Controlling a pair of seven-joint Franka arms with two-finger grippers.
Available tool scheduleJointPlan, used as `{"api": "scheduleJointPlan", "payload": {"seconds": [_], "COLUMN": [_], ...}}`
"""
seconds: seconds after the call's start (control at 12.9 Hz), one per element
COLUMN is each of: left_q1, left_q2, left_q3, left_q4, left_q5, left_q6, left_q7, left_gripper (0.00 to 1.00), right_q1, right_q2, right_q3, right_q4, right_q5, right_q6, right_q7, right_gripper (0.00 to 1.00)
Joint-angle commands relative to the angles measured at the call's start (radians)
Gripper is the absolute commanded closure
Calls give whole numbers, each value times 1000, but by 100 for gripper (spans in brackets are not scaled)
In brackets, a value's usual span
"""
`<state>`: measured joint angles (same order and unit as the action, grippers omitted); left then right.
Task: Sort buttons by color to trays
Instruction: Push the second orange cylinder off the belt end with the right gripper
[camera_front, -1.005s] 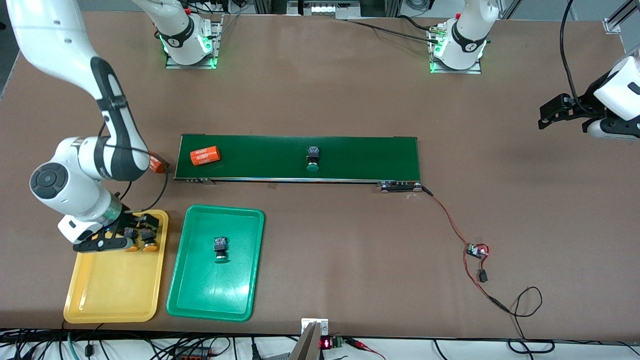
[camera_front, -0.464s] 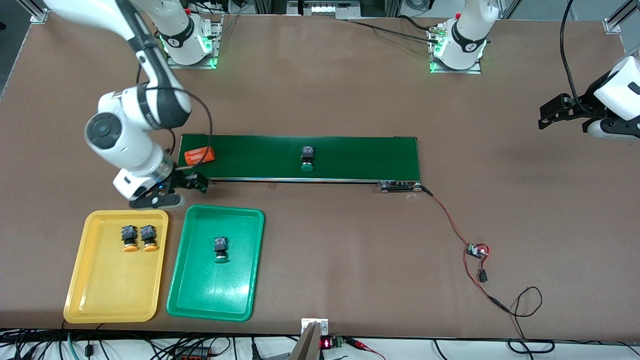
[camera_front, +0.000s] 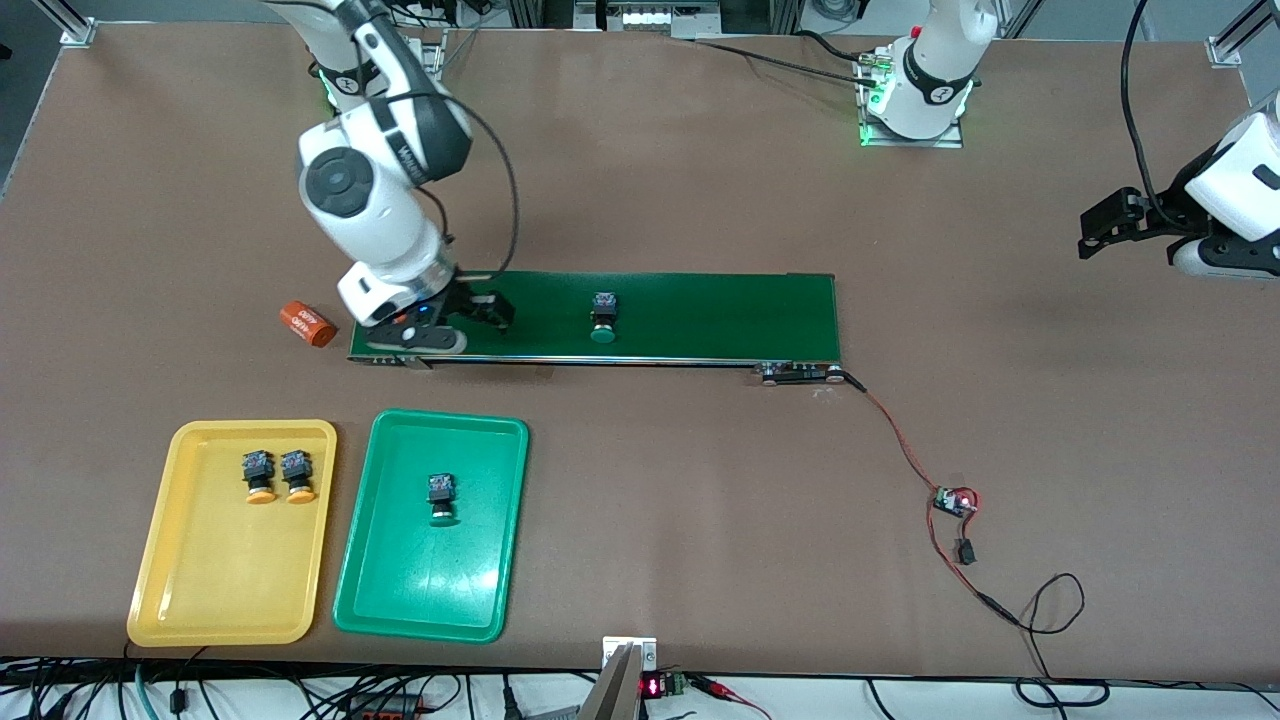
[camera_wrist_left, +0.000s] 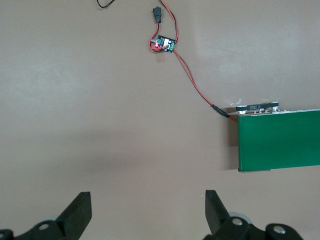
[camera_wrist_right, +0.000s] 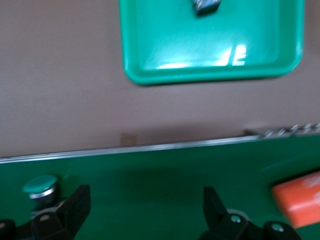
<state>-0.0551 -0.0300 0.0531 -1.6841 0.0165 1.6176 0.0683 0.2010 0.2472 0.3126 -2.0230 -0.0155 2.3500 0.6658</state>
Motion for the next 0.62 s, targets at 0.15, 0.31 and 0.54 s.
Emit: {"api": "scheduleJointPlan", "payload": {"seconds": [0.15,0.31,0.54], "left_q1": [-3,-3,-3], "left_q2": [12,12,12], "left_q3": [-1,-1,-1], "left_q4": [29,29,29], "left_q5": [22,22,22], "left_q6": [-24,-24,-24], "left_q7": [21,21,21], "left_gripper": [0,0,0], "right_q1": [64,98,103], "right_q2": [10,36,64], "right_q3": [2,2,51], "right_q4": [-20,-17,-16], "right_q5": [-3,-102,-173], "right_q6": [18,17,18], "right_q7": [144,132,143], "right_gripper": [0,0,0]}}
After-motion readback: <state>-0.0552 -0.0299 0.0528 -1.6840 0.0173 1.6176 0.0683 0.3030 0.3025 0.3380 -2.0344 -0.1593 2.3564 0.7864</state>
